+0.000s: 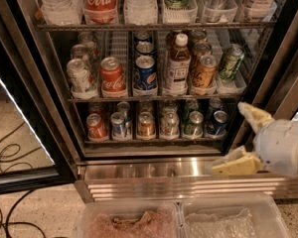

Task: Pick redbull can from bottom shelf of fridge

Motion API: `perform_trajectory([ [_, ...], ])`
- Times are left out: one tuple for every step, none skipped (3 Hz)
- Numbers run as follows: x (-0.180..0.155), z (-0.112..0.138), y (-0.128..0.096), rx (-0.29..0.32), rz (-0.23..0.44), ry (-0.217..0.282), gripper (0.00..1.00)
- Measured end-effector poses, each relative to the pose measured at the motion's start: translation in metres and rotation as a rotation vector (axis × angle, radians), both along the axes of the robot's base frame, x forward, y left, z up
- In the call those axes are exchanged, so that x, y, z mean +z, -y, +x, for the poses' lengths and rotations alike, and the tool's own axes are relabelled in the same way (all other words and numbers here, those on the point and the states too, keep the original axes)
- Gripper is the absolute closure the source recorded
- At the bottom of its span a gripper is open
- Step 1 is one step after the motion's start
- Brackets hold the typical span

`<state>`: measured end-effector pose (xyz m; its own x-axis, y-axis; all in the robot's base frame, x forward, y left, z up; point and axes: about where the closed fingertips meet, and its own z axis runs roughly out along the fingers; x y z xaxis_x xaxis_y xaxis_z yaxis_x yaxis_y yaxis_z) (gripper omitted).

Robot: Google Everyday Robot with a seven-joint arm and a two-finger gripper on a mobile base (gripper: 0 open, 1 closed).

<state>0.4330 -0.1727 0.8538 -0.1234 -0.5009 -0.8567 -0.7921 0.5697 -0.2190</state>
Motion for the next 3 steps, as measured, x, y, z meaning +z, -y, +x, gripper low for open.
perform_trajectory([
  [-0.051,-0.01,-0.007,-0.138,0.193,-0.016,0.0],
  [-0.055,-0.003,0.006,-0.235,0.286,0.035,0.0],
  [-0.053,-0.003,0.006,-0.236,0.285,0.038,0.0],
])
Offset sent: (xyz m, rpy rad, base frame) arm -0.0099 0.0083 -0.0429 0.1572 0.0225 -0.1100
